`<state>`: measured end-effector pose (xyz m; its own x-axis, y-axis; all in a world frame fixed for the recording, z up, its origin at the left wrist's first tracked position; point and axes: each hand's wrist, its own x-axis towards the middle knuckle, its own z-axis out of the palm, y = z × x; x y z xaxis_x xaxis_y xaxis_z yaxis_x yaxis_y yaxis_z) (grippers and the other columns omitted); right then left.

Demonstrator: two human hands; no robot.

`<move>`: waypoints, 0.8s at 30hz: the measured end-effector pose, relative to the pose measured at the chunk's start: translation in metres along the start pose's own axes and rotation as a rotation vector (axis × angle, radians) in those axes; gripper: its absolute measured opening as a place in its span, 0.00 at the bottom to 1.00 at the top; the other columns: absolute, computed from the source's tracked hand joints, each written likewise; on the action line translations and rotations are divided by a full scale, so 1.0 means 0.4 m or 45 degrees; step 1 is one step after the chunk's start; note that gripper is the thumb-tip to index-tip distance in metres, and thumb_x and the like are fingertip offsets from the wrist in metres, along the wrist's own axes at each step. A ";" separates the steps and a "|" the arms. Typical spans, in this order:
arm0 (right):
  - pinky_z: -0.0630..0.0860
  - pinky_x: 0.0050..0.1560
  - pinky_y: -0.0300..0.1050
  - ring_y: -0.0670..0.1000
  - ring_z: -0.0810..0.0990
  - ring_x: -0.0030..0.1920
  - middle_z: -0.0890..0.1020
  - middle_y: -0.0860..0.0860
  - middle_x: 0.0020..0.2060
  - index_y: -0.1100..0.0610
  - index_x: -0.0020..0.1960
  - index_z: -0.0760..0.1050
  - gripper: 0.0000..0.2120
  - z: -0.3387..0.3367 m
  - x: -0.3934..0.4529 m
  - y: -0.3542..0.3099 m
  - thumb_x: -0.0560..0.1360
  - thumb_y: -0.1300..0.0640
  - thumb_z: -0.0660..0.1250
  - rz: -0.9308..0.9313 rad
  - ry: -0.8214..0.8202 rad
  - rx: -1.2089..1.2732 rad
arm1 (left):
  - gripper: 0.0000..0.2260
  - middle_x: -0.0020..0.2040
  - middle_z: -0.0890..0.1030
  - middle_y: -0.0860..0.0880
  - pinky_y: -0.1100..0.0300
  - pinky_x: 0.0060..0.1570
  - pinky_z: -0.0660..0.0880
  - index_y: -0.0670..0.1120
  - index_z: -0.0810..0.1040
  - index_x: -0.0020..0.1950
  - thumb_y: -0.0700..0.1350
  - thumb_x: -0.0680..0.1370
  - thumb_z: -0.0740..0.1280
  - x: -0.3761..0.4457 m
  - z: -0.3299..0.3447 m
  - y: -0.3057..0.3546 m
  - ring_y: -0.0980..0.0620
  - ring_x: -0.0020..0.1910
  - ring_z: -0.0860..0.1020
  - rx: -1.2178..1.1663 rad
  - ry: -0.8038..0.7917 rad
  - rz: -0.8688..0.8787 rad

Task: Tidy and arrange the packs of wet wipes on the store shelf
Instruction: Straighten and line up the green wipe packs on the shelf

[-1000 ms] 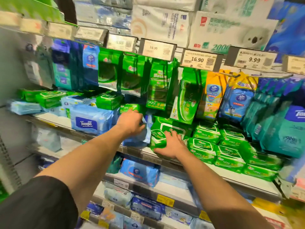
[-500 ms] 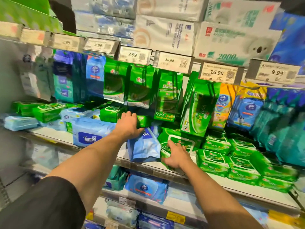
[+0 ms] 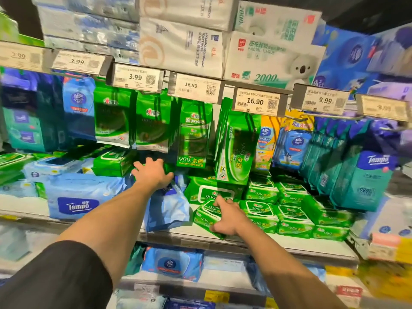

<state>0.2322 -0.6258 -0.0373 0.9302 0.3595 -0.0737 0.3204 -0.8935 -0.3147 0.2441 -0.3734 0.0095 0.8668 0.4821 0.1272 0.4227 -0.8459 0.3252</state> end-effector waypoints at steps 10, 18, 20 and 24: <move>0.68 0.66 0.54 0.59 0.67 0.65 0.69 0.57 0.64 0.48 0.66 0.62 0.34 0.004 0.005 0.001 0.64 0.53 0.73 -0.019 0.009 0.002 | 0.29 0.68 0.65 0.43 0.34 0.62 0.66 0.48 0.68 0.68 0.64 0.73 0.67 -0.028 -0.027 -0.002 0.37 0.71 0.58 -0.026 0.047 0.007; 0.66 0.68 0.54 0.59 0.66 0.66 0.68 0.57 0.65 0.48 0.67 0.62 0.33 0.014 -0.005 0.011 0.67 0.50 0.73 -0.054 0.041 -0.033 | 0.34 0.64 0.65 0.40 0.43 0.61 0.71 0.51 0.72 0.64 0.71 0.66 0.69 -0.043 -0.022 -0.013 0.37 0.65 0.61 -0.022 0.121 0.017; 0.66 0.68 0.54 0.60 0.66 0.67 0.68 0.57 0.66 0.48 0.67 0.62 0.33 0.017 -0.007 0.016 0.67 0.49 0.73 -0.060 0.046 -0.037 | 0.33 0.63 0.65 0.40 0.44 0.60 0.70 0.51 0.72 0.63 0.71 0.66 0.69 -0.051 -0.015 -0.002 0.35 0.63 0.63 -0.015 0.138 0.033; 0.67 0.67 0.52 0.59 0.66 0.66 0.69 0.57 0.64 0.49 0.65 0.63 0.32 0.012 -0.012 0.030 0.67 0.50 0.74 -0.076 0.028 -0.025 | 0.31 0.63 0.65 0.40 0.41 0.63 0.67 0.52 0.70 0.64 0.66 0.68 0.70 -0.067 -0.024 0.030 0.32 0.62 0.67 -0.042 0.070 0.035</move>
<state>0.2306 -0.6369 -0.0451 0.9130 0.4066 -0.0342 0.3788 -0.8757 -0.2993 0.2235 -0.3943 0.0189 0.8617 0.4716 0.1875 0.3895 -0.8514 0.3513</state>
